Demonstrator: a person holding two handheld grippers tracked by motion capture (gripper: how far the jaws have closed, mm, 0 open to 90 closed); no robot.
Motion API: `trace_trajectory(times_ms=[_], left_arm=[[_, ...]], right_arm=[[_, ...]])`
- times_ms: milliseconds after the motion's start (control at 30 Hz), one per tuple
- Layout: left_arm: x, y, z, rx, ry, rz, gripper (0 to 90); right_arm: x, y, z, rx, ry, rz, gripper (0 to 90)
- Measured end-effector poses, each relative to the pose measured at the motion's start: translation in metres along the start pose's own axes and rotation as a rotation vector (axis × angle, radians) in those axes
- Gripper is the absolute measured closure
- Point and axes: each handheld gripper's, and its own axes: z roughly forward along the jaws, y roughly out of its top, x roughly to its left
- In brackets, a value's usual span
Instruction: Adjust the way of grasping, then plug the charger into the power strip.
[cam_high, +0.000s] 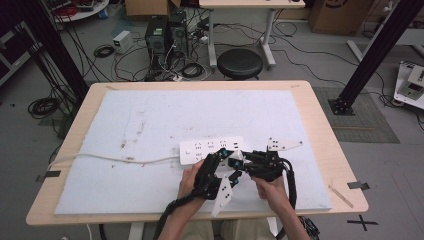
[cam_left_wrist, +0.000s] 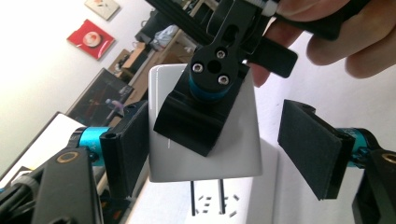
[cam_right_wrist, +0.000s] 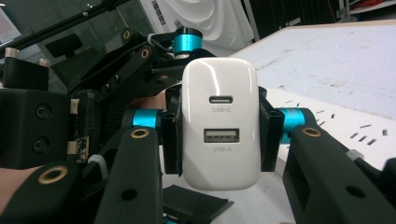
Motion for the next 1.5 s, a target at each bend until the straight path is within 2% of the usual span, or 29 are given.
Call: trace_trajectory(times_ms=[67, 233, 300, 367, 433, 533, 667, 700, 733, 767, 800, 833, 900, 933, 1067, 1167, 1200, 1233, 1267, 1300, 1333, 1400, 1433, 1500], left_arm=[[0.001, 0.000, 0.000, 0.003, 0.006, -0.017, 22.5], [0.006, 0.000, -0.005, -0.001, 0.012, -0.046, 21.5], [0.008, 0.000, -0.009, 0.002, 0.008, -0.056, 21.5], [0.011, -0.001, -0.014, 0.013, 0.022, -0.065, 21.5], [0.015, -0.002, -0.020, 0.024, 0.028, -0.090, 21.5], [0.024, -0.004, -0.030, 0.020, 0.022, -0.163, 21.5], [0.038, -0.007, -0.044, 0.026, 0.036, -0.264, 21.5], [0.038, -0.007, -0.044, 0.026, 0.036, -0.264, 21.5], [0.045, -0.010, -0.051, 0.025, 0.034, -0.316, 21.5], [0.045, -0.010, -0.051, 0.025, 0.034, -0.316, 21.5], [0.052, -0.015, -0.058, 0.030, 0.034, -0.374, 21.5], [0.055, -0.018, -0.061, 0.031, 0.038, -0.401, 21.5], [0.055, -0.018, -0.061, 0.031, 0.038, -0.401, 21.5], [0.063, -0.027, -0.070, 0.033, 0.044, -0.496, 21.5], [0.073, -0.042, -0.084, 0.058, 0.071, -0.596, 21.5], [0.073, -0.042, -0.084, 0.058, 0.071, -0.596, 21.6], [0.083, -0.058, -0.098, 0.082, 0.115, -0.689, 21.6], [0.084, -0.063, -0.101, 0.087, 0.132, -0.715, 22.1], [0.084, -0.063, -0.101, 0.087, 0.132, -0.715, 22.3], [0.087, -0.071, -0.109, 0.112, 0.160, -0.753, 22.3], [0.088, -0.075, -0.113, 0.118, 0.174, -0.773, 22.4], [0.088, -0.075, -0.113, 0.118, 0.174, -0.773, 22.4], [0.090, -0.085, -0.122, 0.138, 0.196, -0.820, 22.4], [0.091, -0.089, -0.125, 0.154, 0.202, -0.832, 22.4]], right_arm=[[0.000, 0.000, -0.001, 0.003, -0.003, 0.002, 63.1], [0.001, 0.000, -0.004, 0.003, -0.022, -0.006, 63.1], [0.000, 0.000, -0.006, -0.004, -0.027, -0.011, 63.1], [0.000, 0.001, -0.008, -0.005, -0.037, -0.010, 63.1], [0.000, 0.001, -0.010, -0.004, -0.052, -0.013, 63.1], [0.000, 0.001, -0.013, -0.002, -0.077, -0.021, 63.1], [0.001, 0.001, -0.016, 0.011, -0.130, -0.050, 63.1], [0.001, 0.001, -0.016, 0.011, -0.130, -0.050, 63.1], [0.001, 0.001, -0.017, 0.014, -0.138, -0.063, 63.1], [0.001, 0.001, -0.017, 0.014, -0.138, -0.063, 63.1], [0.001, 0.000, -0.018, 0.022, -0.160, -0.077, 63.1], [0.001, 0.000, -0.019, 0.020, -0.163, -0.082, 63.1], [0.001, 0.001, -0.020, 0.020, -0.171, -0.091, 63.1], [0.002, 0.001, -0.021, 0.015, -0.178, -0.099, 63.1], [0.002, 0.001, -0.025, 0.002, -0.190, -0.120, 63.1], [0.003, 0.001, -0.026, 0.000, -0.195, -0.114, 63.1], [0.003, 0.001, -0.026, 0.000, -0.195, -0.114, 63.1], [0.002, 0.001, -0.030, 0.004, -0.210, -0.129, 63.1], [0.002, 0.001, -0.030, 0.004, -0.210, -0.129, 63.1], [0.002, 0.001, -0.031, 0.006, -0.212, -0.127, 63.1], [0.003, 0.001, -0.035, 0.008, -0.217, -0.124, 63.1], [0.003, 0.001, -0.036, 0.006, -0.214, -0.129, 63.1], [0.003, 0.001, -0.036, 0.006, -0.214, -0.129, 63.1], [0.000, 0.005, -0.040, 0.029, -0.217, -0.140, 63.1]])
